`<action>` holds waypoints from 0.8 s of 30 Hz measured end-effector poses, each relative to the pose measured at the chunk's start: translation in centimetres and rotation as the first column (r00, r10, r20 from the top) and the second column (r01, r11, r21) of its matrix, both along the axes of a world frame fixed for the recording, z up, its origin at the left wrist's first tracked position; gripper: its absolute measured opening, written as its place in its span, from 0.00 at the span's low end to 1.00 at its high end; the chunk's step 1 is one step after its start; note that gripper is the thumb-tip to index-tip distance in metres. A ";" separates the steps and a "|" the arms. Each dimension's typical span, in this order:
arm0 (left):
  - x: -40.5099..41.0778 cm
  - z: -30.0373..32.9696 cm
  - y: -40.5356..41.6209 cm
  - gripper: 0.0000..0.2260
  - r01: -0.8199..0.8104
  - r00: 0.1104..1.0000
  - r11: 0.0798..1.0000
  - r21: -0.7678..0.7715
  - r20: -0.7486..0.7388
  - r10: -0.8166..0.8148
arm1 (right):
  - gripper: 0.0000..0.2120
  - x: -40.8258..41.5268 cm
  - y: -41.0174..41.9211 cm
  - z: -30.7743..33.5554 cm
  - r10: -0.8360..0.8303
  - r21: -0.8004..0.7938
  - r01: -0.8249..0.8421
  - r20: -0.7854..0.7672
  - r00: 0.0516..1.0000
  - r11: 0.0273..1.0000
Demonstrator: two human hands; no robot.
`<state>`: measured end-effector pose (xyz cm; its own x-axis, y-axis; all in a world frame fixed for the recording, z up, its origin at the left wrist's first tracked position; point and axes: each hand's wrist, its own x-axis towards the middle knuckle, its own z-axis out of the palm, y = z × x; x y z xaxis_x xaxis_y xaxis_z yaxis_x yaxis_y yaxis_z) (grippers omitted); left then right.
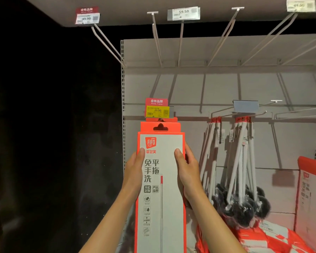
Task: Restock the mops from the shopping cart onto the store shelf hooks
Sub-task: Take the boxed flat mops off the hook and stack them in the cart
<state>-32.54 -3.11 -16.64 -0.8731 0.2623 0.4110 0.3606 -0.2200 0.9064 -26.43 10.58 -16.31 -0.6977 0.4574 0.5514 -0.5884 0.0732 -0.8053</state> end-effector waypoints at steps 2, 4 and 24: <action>-0.9 0.1 0.1 0.22 0.018 1.000 1.000 0.005 -0.001 -0.018 | 0.19 -0.8 0.0 0.2 -0.010 -0.002 0.010 0.000 1.000 1.000; -1.9 0.2 0.2 0.24 0.031 1.000 0.999 0.007 -0.003 -0.031 | 0.19 -1.5 0.1 0.3 -0.023 0.003 0.023 -0.002 1.000 1.000; -6.4 2.3 1.3 0.21 0.108 0.994 0.994 0.014 -0.010 -0.108 | 0.20 -5.1 1.1 2.6 -0.103 0.038 0.102 0.002 0.995 0.994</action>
